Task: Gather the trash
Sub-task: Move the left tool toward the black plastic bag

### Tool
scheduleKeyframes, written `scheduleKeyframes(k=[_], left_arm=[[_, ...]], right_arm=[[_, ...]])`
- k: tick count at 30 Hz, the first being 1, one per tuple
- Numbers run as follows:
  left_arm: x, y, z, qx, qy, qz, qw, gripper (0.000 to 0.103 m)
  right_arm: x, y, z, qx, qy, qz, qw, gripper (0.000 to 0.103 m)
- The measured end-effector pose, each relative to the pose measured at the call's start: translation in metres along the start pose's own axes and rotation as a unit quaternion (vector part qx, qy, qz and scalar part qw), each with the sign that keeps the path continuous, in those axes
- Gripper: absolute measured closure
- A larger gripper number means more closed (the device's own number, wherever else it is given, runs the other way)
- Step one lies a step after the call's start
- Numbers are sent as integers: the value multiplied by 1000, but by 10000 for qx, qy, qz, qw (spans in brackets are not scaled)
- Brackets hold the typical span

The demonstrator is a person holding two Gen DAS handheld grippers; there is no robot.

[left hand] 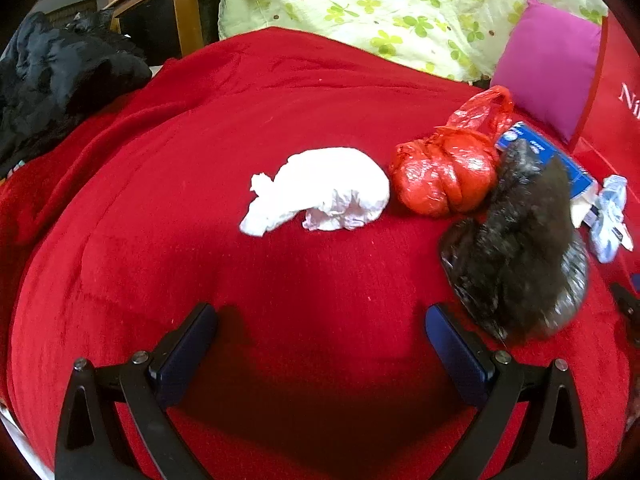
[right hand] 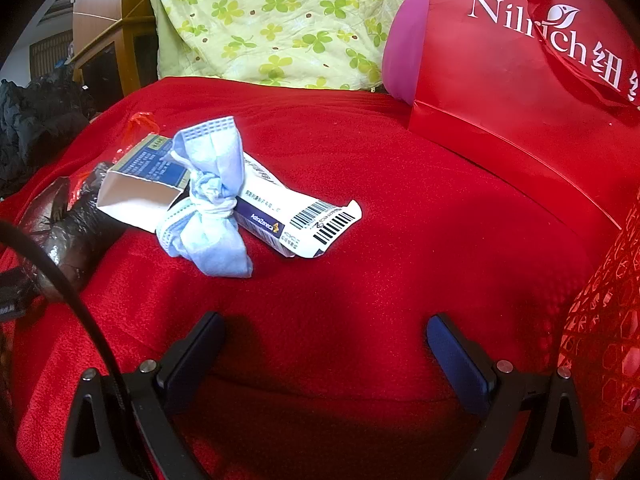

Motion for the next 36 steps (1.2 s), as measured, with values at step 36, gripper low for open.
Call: scheduleKeyframes(k=[36], left_arm=[[173,20,-57,-1061,312,-1197,9866,0]], right_arm=[[94,50,-14,-1122,1613,-662,9783,1]])
Point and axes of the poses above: each gripper's, at about its wrist camera, not at the fingertips, and x roughly against the way its jaws point, z to its left, y to its top, the point moved 2 cm from there along -x, roughly the way its jaws point, and after that the axes turned 2 degrees about x, right-handed, at the moved point
